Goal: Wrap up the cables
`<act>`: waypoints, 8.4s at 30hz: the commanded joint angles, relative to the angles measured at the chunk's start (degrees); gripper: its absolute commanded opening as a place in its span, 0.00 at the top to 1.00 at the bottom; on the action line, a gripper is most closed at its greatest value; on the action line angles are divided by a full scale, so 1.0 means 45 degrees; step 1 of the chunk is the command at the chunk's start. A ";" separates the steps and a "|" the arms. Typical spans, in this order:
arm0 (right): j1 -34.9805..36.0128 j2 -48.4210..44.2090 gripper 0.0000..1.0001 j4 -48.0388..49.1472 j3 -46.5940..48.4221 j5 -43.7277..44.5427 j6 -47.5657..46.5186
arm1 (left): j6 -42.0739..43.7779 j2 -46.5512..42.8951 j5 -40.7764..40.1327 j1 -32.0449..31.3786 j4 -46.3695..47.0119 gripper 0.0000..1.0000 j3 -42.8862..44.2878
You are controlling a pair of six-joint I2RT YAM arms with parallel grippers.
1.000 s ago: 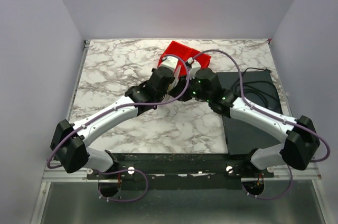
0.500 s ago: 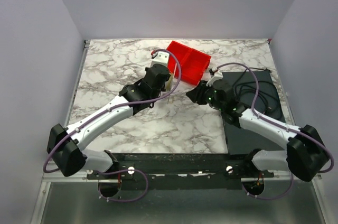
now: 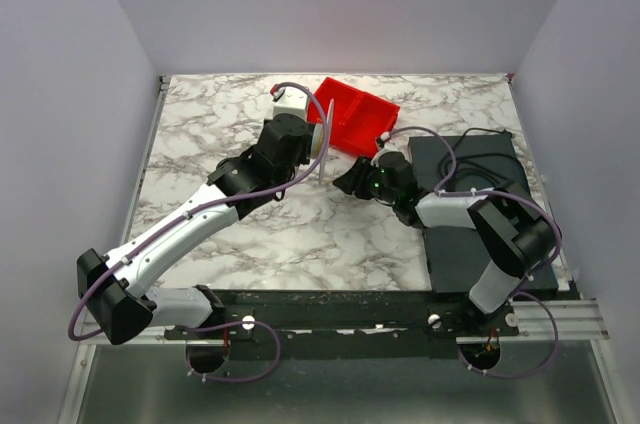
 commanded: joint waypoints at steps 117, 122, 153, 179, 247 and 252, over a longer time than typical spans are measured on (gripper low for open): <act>0.0614 -0.4590 0.99 -0.0686 -0.1082 0.2689 0.1880 | 0.5398 0.6117 -0.3621 -0.3825 0.1514 1.00 -0.2228; 0.0577 -0.4183 0.99 0.0287 -0.1345 0.2575 0.1589 | 0.5219 0.6085 -0.3126 -0.3845 0.1323 1.00 -0.2338; -0.1088 0.0248 0.99 0.6938 -0.3572 -0.1580 0.4608 | 0.2466 0.5683 0.1377 -0.3890 -0.0589 1.00 -0.2473; -0.1345 0.2676 0.99 0.5849 -0.1753 -0.2176 0.4770 | 0.0723 0.7172 0.5989 -0.3880 -0.1318 0.62 -0.2293; -0.2437 -0.7959 0.00 -0.8805 0.2387 0.0993 -0.0360 | -0.2871 -0.4075 0.5310 0.1372 -0.1706 0.01 -0.2312; -0.2439 -0.8022 0.00 -0.8945 0.2367 0.1138 -0.0545 | -0.2930 -0.4096 0.5255 0.1438 -0.1845 0.01 -0.2308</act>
